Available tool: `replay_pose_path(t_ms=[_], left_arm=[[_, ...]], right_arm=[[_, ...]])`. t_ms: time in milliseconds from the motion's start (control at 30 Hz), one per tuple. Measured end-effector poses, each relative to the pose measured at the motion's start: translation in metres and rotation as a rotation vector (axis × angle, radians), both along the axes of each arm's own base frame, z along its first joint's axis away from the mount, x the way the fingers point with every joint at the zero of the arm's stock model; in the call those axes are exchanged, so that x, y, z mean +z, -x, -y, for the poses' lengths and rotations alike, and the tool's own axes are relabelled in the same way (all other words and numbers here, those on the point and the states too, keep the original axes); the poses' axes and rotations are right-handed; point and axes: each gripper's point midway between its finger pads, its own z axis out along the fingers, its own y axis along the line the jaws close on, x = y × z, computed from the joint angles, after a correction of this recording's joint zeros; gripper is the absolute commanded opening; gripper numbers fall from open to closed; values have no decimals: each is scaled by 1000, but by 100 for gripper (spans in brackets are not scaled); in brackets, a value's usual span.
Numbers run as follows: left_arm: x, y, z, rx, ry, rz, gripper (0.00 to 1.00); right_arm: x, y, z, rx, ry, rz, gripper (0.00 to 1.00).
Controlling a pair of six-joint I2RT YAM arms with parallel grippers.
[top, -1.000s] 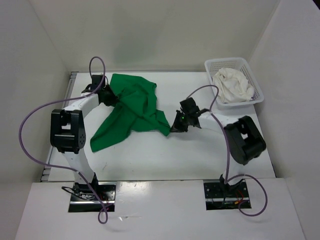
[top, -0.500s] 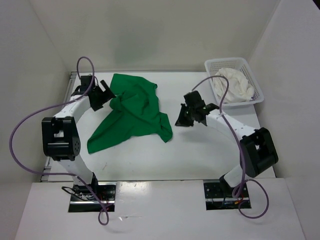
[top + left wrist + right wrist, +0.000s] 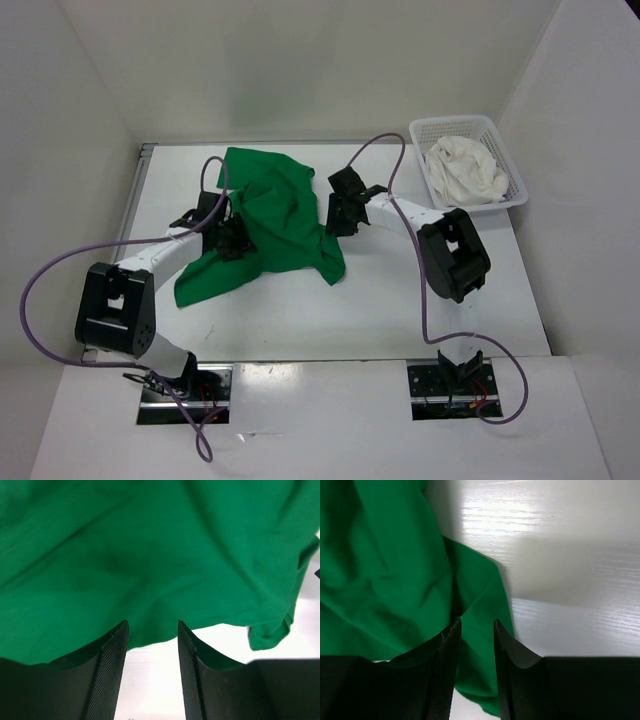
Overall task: Fold and stack the t-shirts
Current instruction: Flatten out the tshirt
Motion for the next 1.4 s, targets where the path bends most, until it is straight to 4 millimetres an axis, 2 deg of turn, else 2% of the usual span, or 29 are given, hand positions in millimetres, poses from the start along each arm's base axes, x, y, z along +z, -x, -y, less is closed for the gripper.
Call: replay_pose_path(t_ms=[100, 233, 367, 500, 633, 833, 1033, 1200, 1300, 1400], left_arm=[[3, 0, -4, 13, -5, 12, 53], [14, -4, -2, 19, 11, 49, 53], [14, -4, -1, 21, 22, 50, 53], [13, -3, 0, 19, 25, 44, 53], [13, -3, 0, 16, 29, 44, 54], [14, -4, 2, 13, 35, 50, 54], [11, -6, 2, 12, 36, 49, 54], [-4, -6, 2, 12, 27, 12, 54], [-18, -8, 2, 14, 21, -25, 54], [-28, -9, 2, 16, 17, -49, 54]], right_arm=[[-8, -2, -4, 2, 16, -10, 38], [-7, -11, -5, -9, 29, 7, 39], [-7, -16, -5, -19, 41, 14, 39], [-18, -21, -6, -25, 70, -2, 38], [-31, -16, -5, -23, 112, -28, 38], [-29, -17, -9, -17, 132, -28, 10], [-29, -15, -7, -10, 142, -33, 1], [-22, 0, 8, -10, 135, -41, 0], [-14, 12, 31, -32, 108, -57, 0], [-6, 12, 50, -69, 88, -54, 2]])
